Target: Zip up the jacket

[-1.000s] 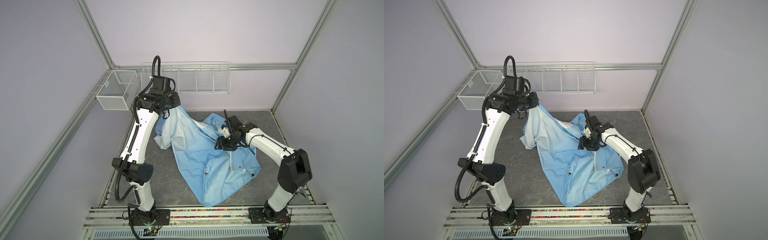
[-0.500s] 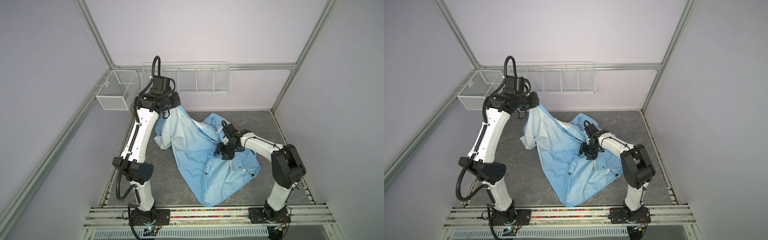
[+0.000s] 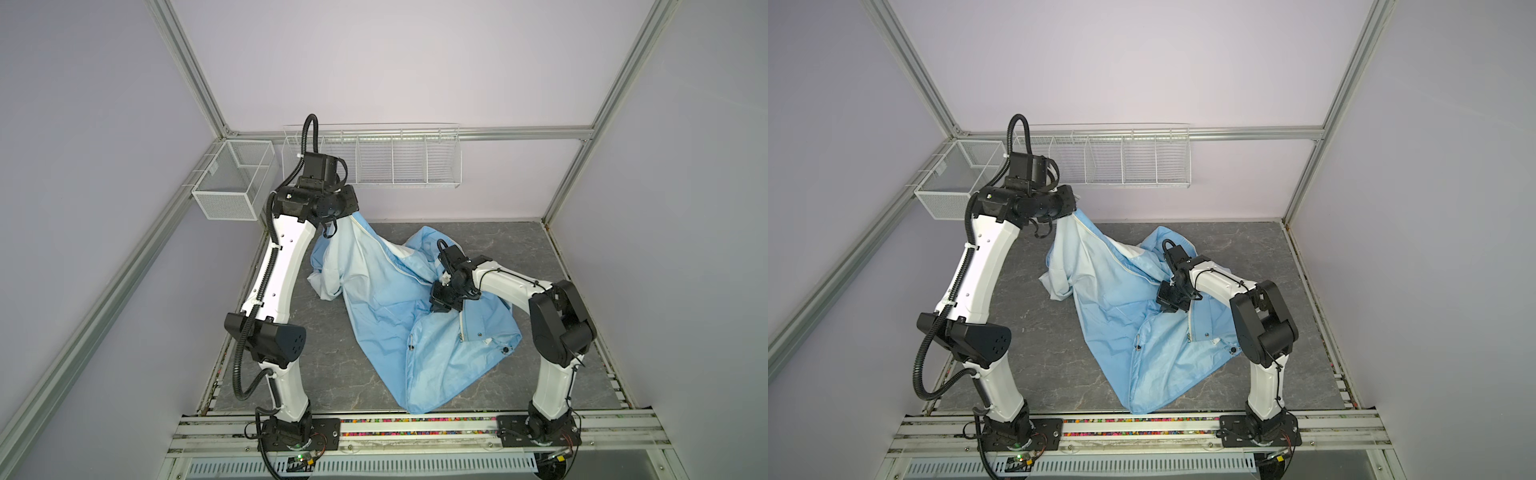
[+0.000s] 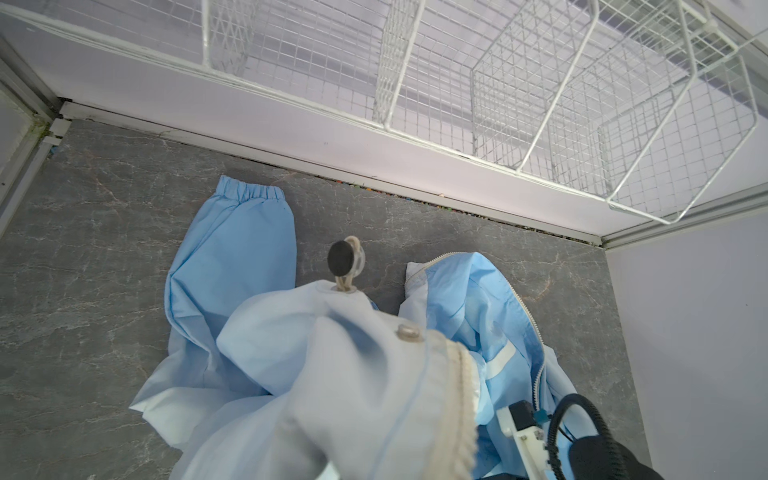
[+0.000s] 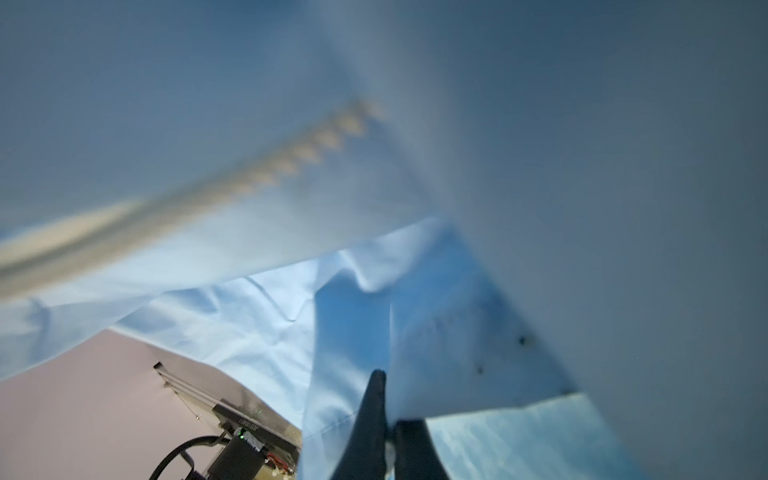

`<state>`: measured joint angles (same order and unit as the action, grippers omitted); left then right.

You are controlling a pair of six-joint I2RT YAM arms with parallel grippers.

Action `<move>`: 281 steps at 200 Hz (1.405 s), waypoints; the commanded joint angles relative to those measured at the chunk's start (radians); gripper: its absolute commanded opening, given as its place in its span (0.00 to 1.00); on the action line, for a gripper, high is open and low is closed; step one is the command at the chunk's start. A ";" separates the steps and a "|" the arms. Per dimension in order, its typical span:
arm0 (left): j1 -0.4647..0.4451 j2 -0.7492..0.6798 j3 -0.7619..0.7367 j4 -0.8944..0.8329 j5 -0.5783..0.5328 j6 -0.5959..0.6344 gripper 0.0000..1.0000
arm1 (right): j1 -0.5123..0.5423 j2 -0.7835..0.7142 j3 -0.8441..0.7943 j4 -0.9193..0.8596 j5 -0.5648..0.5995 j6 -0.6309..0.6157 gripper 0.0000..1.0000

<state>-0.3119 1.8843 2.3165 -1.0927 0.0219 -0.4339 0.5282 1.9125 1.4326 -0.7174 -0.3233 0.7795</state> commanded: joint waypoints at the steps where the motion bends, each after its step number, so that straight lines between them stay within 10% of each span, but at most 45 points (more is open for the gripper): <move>1: 0.052 0.065 0.055 0.021 -0.058 -0.005 0.00 | 0.048 -0.083 0.111 -0.072 -0.029 -0.082 0.08; 41: 0.102 0.244 0.291 -0.030 -0.102 -0.006 0.00 | 0.173 -0.244 0.102 -0.232 0.021 -0.199 0.07; 127: 0.071 0.318 0.204 0.049 -0.115 -0.037 0.00 | 0.352 -0.559 -0.419 -0.209 -0.028 -0.135 0.22; 146: 0.065 0.320 0.203 0.018 -0.110 -0.042 0.47 | 0.353 -0.601 -0.451 -0.232 0.016 -0.124 0.45; 161: 0.054 0.296 0.182 -0.005 -0.120 -0.037 0.62 | 0.343 -0.639 -0.430 -0.290 0.077 -0.126 0.65; 228: 0.024 0.016 -0.113 -0.021 -0.182 -0.110 0.68 | 0.087 -0.617 -0.267 -0.433 0.332 -0.194 0.76; 281: -0.079 -0.353 -0.770 0.146 -0.046 -0.333 0.66 | -0.061 -0.395 -0.236 -0.308 0.281 -0.259 0.73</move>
<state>-0.3206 1.6421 1.8187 -1.0130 -0.1024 -0.6144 0.4946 1.4227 1.1820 -1.0740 -0.0380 0.5716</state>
